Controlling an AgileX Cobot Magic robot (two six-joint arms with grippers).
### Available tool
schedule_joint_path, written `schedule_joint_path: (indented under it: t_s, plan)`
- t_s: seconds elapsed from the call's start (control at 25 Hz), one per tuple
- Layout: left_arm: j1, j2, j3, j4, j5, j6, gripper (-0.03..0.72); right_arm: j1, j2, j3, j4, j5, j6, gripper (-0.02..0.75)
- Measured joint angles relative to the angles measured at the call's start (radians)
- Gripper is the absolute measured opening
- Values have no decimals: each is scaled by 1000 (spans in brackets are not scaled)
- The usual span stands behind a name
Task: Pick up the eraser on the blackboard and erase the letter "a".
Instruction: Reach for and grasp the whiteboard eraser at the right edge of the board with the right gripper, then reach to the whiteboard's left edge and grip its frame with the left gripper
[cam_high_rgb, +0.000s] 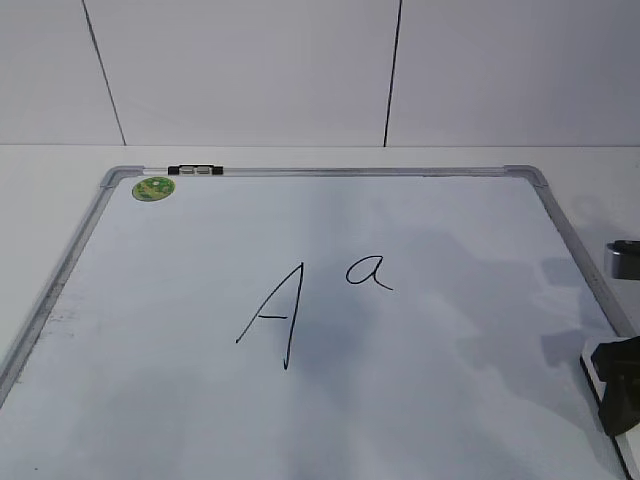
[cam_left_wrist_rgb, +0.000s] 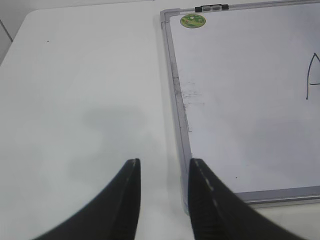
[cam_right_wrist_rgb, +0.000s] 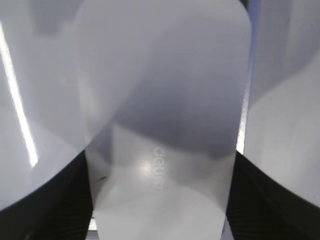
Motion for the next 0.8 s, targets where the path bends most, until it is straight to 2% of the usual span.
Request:
schedule_joint_path:
  t_s: [0.8]
  plan:
    - [0,0,0,0,0,0,245,0,0,0,0,0,0,559]
